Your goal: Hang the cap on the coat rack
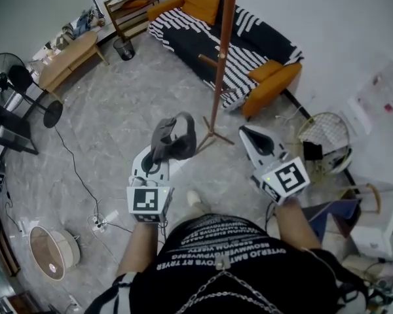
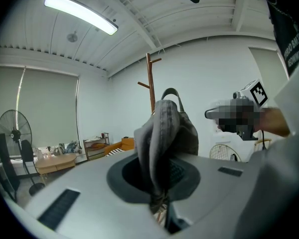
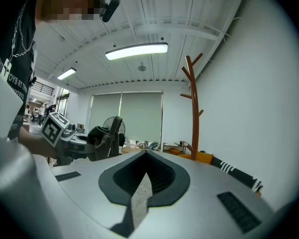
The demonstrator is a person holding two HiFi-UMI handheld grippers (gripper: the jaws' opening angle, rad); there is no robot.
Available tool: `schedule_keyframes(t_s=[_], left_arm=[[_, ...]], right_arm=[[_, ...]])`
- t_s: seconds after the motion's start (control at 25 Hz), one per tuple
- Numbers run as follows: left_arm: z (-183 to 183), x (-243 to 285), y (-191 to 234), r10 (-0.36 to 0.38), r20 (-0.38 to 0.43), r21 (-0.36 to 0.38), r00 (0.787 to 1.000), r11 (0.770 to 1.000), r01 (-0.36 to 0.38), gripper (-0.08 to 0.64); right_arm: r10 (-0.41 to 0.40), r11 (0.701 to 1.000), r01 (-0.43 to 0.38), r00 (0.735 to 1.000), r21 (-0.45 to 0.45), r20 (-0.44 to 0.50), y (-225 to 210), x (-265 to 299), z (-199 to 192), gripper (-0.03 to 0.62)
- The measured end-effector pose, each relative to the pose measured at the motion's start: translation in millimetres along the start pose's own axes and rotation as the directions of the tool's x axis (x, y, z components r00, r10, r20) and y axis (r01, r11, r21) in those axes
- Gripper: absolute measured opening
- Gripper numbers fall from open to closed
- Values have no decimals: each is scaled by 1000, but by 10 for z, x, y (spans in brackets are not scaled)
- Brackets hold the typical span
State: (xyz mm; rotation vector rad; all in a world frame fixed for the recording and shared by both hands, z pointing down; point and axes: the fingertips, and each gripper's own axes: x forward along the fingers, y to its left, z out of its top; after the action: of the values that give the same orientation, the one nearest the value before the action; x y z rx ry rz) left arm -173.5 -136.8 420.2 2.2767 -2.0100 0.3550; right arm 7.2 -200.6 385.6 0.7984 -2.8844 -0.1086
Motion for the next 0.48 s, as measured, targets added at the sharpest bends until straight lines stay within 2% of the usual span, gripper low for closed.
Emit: schedule_keyframes(t_s=[0.28, 0.48], left_arm=[[-12, 210, 96, -14, 2, 7, 1000, 1000, 14, 14], [126, 332, 139, -51, 24, 11, 998, 999, 50, 14]], right_arm=[[-15, 1000, 14, 1000, 18, 1, -121, 160, -64, 2], [-37, 999, 37, 999, 31, -1, -214, 254, 21, 2]])
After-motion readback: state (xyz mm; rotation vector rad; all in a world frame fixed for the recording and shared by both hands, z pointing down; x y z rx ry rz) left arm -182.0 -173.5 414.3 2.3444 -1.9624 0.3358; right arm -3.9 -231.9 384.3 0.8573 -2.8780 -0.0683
